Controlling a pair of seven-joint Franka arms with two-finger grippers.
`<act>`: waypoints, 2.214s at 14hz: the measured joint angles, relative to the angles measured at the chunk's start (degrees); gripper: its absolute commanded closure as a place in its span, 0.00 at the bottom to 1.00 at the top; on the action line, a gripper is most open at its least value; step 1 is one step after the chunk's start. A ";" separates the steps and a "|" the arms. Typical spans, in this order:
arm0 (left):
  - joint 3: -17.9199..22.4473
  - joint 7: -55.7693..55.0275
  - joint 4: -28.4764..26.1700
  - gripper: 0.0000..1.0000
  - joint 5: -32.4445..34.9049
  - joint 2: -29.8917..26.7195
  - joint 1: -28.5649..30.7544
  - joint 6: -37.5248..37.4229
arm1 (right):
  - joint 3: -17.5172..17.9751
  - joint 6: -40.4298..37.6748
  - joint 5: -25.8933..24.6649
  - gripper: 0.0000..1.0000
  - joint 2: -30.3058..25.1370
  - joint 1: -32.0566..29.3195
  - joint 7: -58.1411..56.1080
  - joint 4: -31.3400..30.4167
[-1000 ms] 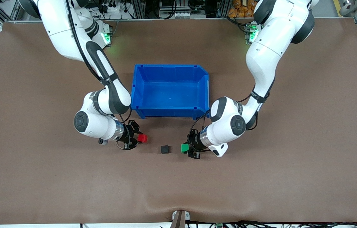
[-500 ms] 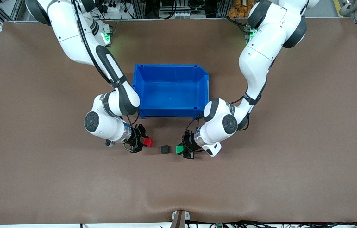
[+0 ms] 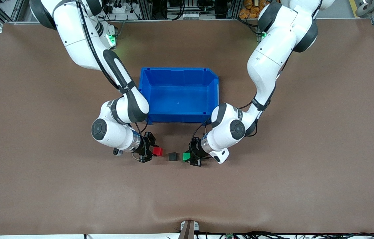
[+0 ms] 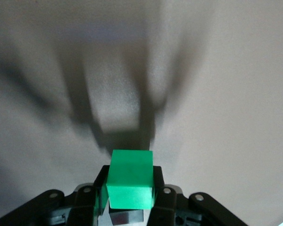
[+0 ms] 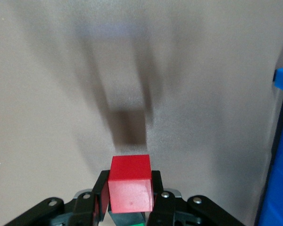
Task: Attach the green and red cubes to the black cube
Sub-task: 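Lower both held cubes beside the black cube from opposite sides, then press the green and red cubes against the black cube with both grippers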
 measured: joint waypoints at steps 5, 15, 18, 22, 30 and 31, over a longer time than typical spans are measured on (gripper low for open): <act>0.00 0.00 0.38 0.85 0.00 0.84 -1.00 1.50 | 0.00 2.81 0.00 1.00 1.00 0.85 0.03 0.76; 0.05 0.00 1.80 0.78 0.00 1.98 -2.40 2.84 | -0.04 5.36 0.00 1.00 3.89 1.34 0.11 3.13; 0.17 0.00 1.80 0.00 0.00 2.06 -2.58 3.26 | -0.03 5.63 0.00 1.00 3.95 1.51 0.11 3.21; 0.41 1.71 1.81 0.00 0.00 2.47 -2.59 3.38 | -0.02 6.02 0.00 1.00 4.21 1.95 0.11 3.22; 0.64 2.39 3.44 0.00 0.00 2.48 -2.37 3.47 | -0.03 7.51 0.00 1.00 5.08 2.89 0.12 3.67; 0.65 2.39 3.74 0.00 0.00 2.42 -2.26 3.47 | -0.03 7.51 0.00 1.00 5.09 2.90 0.12 3.67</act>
